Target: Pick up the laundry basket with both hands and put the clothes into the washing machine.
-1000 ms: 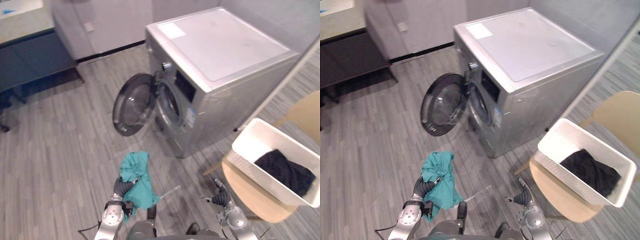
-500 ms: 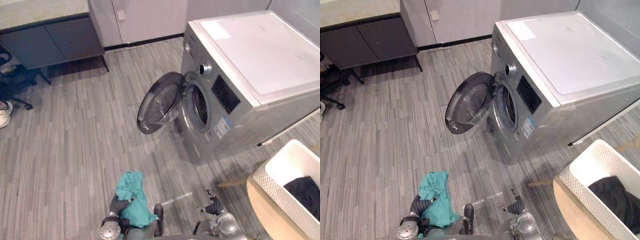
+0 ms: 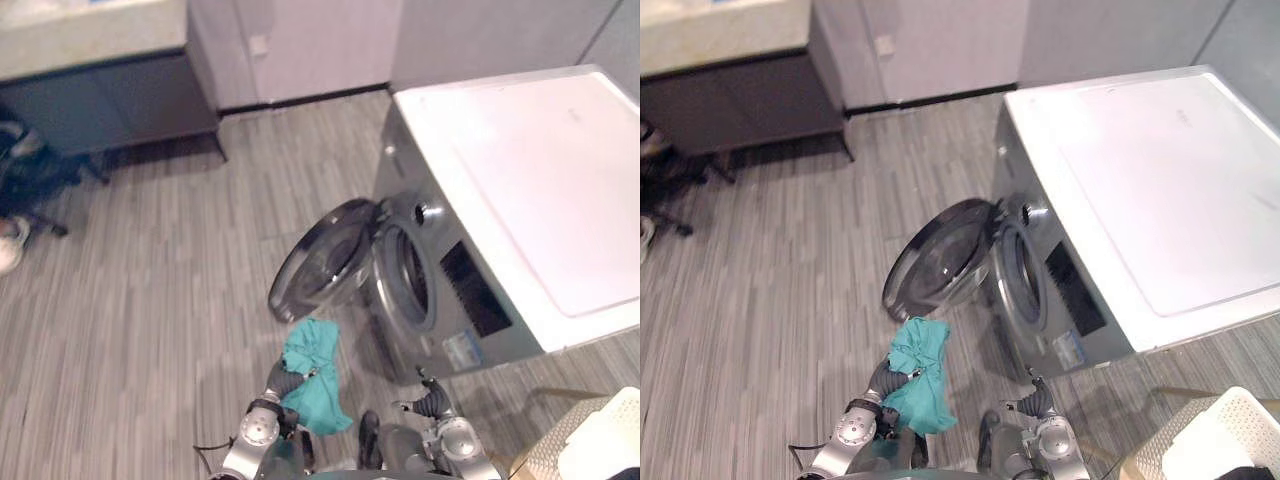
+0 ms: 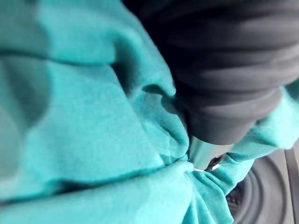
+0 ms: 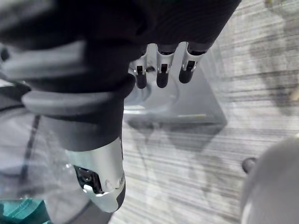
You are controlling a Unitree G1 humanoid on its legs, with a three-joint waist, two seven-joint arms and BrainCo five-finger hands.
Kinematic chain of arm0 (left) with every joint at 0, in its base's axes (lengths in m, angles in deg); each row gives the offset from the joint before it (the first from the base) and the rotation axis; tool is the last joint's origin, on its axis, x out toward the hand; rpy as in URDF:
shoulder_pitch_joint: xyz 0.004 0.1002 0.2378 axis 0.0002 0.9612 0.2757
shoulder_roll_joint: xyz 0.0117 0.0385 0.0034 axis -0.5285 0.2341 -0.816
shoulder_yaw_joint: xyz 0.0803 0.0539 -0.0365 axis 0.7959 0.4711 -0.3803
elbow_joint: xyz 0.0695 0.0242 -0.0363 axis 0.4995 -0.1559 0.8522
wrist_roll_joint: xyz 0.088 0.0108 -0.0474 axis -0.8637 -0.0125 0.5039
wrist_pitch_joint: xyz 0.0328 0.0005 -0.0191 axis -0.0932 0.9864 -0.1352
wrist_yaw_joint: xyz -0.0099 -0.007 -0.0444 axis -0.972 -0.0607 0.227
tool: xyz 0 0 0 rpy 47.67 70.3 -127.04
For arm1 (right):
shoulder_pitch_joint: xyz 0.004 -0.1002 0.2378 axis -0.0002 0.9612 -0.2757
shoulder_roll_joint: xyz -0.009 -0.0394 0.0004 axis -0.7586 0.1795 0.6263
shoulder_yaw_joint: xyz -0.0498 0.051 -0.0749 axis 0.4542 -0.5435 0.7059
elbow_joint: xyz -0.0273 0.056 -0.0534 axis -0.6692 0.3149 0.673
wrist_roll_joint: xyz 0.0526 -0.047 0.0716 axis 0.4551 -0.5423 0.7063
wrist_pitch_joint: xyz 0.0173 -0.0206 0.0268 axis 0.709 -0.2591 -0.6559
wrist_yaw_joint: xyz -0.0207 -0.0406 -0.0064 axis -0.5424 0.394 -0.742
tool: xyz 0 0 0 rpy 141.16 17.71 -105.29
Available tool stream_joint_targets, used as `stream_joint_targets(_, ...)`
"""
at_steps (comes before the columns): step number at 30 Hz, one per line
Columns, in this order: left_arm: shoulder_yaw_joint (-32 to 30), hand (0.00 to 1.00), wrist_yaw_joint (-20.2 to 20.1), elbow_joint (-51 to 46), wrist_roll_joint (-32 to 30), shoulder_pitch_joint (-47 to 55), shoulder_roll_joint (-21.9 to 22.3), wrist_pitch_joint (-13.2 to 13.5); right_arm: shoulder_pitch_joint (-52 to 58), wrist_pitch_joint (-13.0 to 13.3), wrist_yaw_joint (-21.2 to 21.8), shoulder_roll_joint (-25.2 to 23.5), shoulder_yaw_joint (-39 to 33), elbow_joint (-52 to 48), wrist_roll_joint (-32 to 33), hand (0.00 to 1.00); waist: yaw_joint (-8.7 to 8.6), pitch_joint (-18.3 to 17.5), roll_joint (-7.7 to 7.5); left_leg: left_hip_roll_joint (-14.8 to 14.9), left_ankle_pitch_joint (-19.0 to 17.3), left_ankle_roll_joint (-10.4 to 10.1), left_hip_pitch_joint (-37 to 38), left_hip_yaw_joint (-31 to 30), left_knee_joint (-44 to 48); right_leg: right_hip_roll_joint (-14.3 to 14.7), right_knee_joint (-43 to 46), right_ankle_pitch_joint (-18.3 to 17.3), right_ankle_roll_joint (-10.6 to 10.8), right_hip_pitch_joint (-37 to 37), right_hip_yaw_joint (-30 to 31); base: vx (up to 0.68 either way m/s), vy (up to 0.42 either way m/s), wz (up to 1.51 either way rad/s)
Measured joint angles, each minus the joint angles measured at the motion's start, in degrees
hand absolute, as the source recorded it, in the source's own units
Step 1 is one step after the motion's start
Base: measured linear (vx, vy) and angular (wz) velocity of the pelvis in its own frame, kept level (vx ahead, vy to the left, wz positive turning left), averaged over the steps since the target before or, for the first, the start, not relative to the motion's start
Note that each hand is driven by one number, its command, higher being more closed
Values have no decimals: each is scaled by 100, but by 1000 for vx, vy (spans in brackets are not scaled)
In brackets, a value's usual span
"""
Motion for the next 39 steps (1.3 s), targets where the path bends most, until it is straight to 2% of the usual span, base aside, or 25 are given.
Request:
stream_joint_targets(1, 7, 100, -1, 0, -26, -25, 6, 0, -8, -1, -4, -3, -30, 5, 1, 0, -3, 2, 24, -74, -8, -17, -65, -173, -399, -23, 1, 0, 2, 37, 102, 315, 231, -95)
stream_joint_targets(2, 11, 100, 4, 2, -39, -93, 2, 1, -89, 0, -34, -43, -64, 51, -1, 0, 1, 39, -17, -294, 16, -55, -95, -741, -1333, -113, 70, -57, 99, 84, 316, 299, 293, -105)
stream_joint_targets(3, 17, 100, 13, 13, -41, -94, 6, -2, -99, 3, -60, -60, -59, 104, -4, 0, 10, 34, -6, -495, 194, -273, -107, -1450, -2221, -149, 160, -162, 274, 86, 556, 295, 319, -113)
stream_joint_targets(4, 32, 100, 20, 17, -43, -89, 18, -4, -91, 12, -83, -54, -56, 101, -5, 0, 21, 12, 47, -513, 432, -435, -58, -1801, -2646, -134, 203, -249, 415, 89, 655, 314, 379, -135)
stream_joint_targets(5, 63, 100, 40, 25, -56, -46, 113, -6, -51, 10, -114, 73, -54, 83, -17, 0, 64, -61, 347, -365, 1537, -591, -15, -2369, -3158, 66, 294, -497, 748, 74, 901, 324, 505, -119)
stream_joint_targets(6, 145, 100, 54, 188, -63, -223, 68, -23, -91, -1, -115, -15, -64, 169, -11, 0, 30, 7, 178, -516, 1053, -631, -48, -2293, -2789, -127, 361, -740, 886, 81, 1121, 293, 485, -105)
stream_joint_targets(8, 158, 100, 131, 235, -81, -374, -97, -47, -40, 8, -96, -153, -61, 173, -13, 0, 14, -4, 6, -642, 963, -492, -45, -2048, -2787, -307, 463, -729, 904, -54, 1346, 137, 329, -66)
stream_joint_targets(9, 142, 100, 156, 234, -78, -381, -284, -47, -33, 10, -95, -257, -46, 165, -10, 0, 27, -35, -46, -649, 871, -354, 38, -1648, -2787, -401, 463, -578, 1030, -164, 1746, 82, 290, -89)
stream_joint_targets(12, -89, 100, 176, 236, -76, -257, -416, -50, -104, 23, -94, -258, 39, 147, -10, 0, 37, -38, -53, -551, 748, -192, 167, -945, -2935, -496, 388, -242, 1307, -505, 2294, -8, 235, -139)
stream_joint_targets(14, -265, 100, 211, 241, -77, -216, -491, -63, -197, 11, -104, -234, 106, 133, -9, 0, 62, -38, -52, -369, 717, -157, 163, -400, -3044, -502, 327, 126, 1468, -901, 2196, -78, 112, -166)
stream_joint_targets(15, -376, 100, 237, 237, -76, -229, -534, -71, -218, 3, -106, -176, 189, 72, -9, 0, 81, -38, -52, -262, 740, -122, 168, -76, -3142, -569, 295, 344, 1347, -1152, 1543, -100, 25, -155)
stream_joint_targets(16, -481, 100, 242, 236, -75, -215, -499, -82, -207, 0, -107, -124, 237, 37, -9, 0, 14, -50, -78, -208, 788, -29, 217, 218, -3210, -786, 366, 232, 1157, -1228, 500, -119, -4, -112)
stream_joint_targets(18, -524, 100, 251, 221, -67, -238, -489, -100, -146, 0, -105, -62, 242, 42, -9, 0, -17, -40, -63, -236, 779, -27, 423, 459, -3312, -1075, 468, 67, 923, -1199, -715, -80, -25, -73)
stream_joint_targets(19, -607, 100, 248, 206, -68, -225, -495, -101, -88, 7, -104, -22, 276, 43, -9, 0, -36, -24, -11, -230, 755, -54, 577, 552, -3377, -1076, 325, 146, 1059, -1078, -729, -39, -2, -61)
stream_joint_targets(21, -703, 100, 252, 187, -25, -223, -457, -101, -47, 7, -104, 15, 280, 43, -14, 0, -64, -46, 85, -157, 695, -150, 628, 628, -3360, -954, 227, 158, 1056, -1055, -633, -32, -8, -33)
stream_joint_targets(23, -744, 100, 263, 106, 4, -221, -430, -98, -57, 12, -118, 42, 279, 44, -14, 0, -48, -31, 116, -6, 623, -241, 540, 745, -3226, -841, 295, 155, 1030, -1265, -516, -25, -60, -46)
stream_joint_targets(25, -761, 100, 279, 89, 144, -280, -406, -100, -191, 11, -151, 125, 262, 41, -9, 0, -88, 43, 160, 170, 548, -204, 204, 785, -2801, -740, 600, 125, 972, -1648, -413, -16, -67, -43)
stream_joint_targets(27, -961, 100, 416, -21, 372, -617, -352, -114, -533, 3, -280, 215, 56, -82, 68, 0, -169, 485, 186, 399, 384, -118, -427, 718, -1839, -704, 1547, 87, 922, -2348, -361, -87, -41, -45)
stream_joint_targets(29, -1012, 100, 599, -187, 540, -991, -372, -123, -606, -17, -439, 218, -115, -472, 187, 0, -175, 747, 167, 511, 236, -69, -906, 681, -1179, -726, 2270, -26, 915, -2950, -241, -199, -24, -38)
stream_joint_targets(30, -1106, 100, 761, -463, 680, -1134, -348, -116, -599, -21, -530, 215, -147, -780, 298, 0, -182, 867, 163, 638, -54, -78, -1163, 678, -765, -726, 2705, -229, 894, -3287, -204, -218, -23, -34)
stream_joint_targets(31, -1144, 100, 829, -598, 715, -1184, -336, -107, -588, -30, -574, 198, -150, -944, 353, 0, -179, 906, 155, 705, -252, -96, -1301, 675, -575, -723, 2933, -372, 883, -3471, -190, -136, -28, -37)
stream_joint_targets(32, -1197, 100, 939, -801, 780, -1393, -300, -88, -615, -55, -645, 138, -167, -1240, 418, 0, -173, 1026, 70, 856, -546, -113, -1588, 697, -63, -735, 3402, -698, 853, -3830, -105, -202, -42, -39)
stream_joint_targets(33, -1274, 100, 1038, -918, 885, -1640, -301, -81, -683, -68, -680, 85, -157, -1492, 512, 0, -162, 1136, 56, 1001, -798, -116, -1939, 650, 447, -710, 3861, -883, 849, -4209, -58, -235, -60, -38)
stream_joint_targets(36, -1399, 100, 1253, -1107, 937, -2097, -206, -82, -820, -89, -801, -55, -164, -2078, 752, 0, -166, 1226, 34, 1324, -1091, -111, -2939, 541, 1348, -617, 4601, -1023, 811, -5242, 29, -243, -36, -35)
stream_joint_targets(39, -1427, 100, 1362, -1252, 934, -2486, -214, -88, -927, -85, -910, -163, -195, -2480, 883, 0, -166, 1372, -25, 1530, -1203, -103, -3565, 456, 1864, -544, 5023, -1030, 796, -5879, 56, -143, -32, -30)
